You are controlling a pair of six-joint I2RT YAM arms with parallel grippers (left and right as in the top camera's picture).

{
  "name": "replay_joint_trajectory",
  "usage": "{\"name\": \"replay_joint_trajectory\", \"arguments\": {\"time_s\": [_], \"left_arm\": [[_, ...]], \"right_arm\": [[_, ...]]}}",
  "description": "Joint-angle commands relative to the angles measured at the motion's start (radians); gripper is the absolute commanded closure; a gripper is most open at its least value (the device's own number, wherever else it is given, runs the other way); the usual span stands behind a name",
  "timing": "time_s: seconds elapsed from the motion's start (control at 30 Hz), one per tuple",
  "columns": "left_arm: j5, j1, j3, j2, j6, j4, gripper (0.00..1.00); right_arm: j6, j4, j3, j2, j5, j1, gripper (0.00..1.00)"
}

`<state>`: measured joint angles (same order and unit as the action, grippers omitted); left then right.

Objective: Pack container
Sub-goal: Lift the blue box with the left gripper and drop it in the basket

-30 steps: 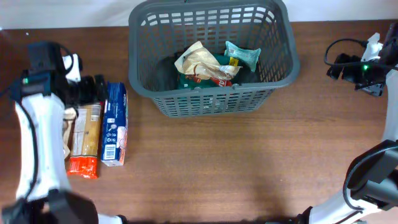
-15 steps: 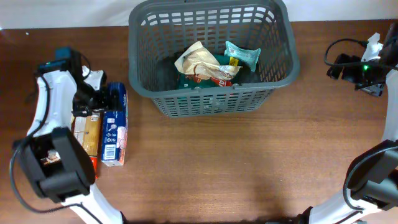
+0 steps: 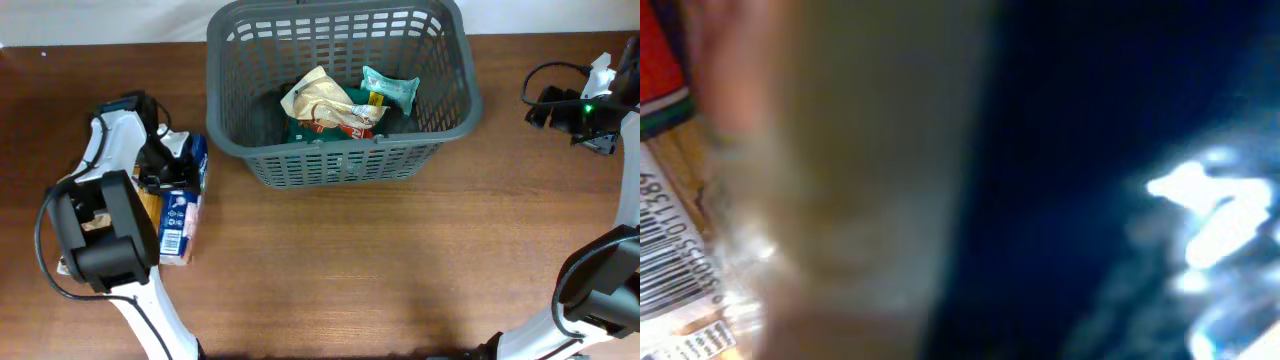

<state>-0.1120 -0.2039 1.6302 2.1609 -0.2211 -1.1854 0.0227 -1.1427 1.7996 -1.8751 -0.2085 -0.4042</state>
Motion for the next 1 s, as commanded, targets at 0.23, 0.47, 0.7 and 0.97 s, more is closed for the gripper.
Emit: {"name": "replay_joint_trajectory", "arguments": {"time_s": [0.23, 0.47, 0.7, 0.97], "left_arm": [[0.030, 0.023, 0.441, 0.043, 0.025, -0.315, 0.98], [0.068, 0.028, 1.073, 0.043, 0.023, -0.453, 0.98], [-0.112, 0.124, 1.497, 0.040, -0.180, -0.352, 0.98], [-0.173, 0.388, 1.482, 0.024, -0.540, -0.205, 0.98]], "right_arm": [[0.002, 0.002, 0.001, 0.008, -0.005, 0.005, 0.01], [0.002, 0.002, 0.001, 0.008, -0.005, 0.005, 0.01], [0.002, 0.002, 0.001, 0.008, -0.005, 0.005, 0.01], [0.002, 0.002, 0.001, 0.008, -0.005, 0.005, 0.01]]}}
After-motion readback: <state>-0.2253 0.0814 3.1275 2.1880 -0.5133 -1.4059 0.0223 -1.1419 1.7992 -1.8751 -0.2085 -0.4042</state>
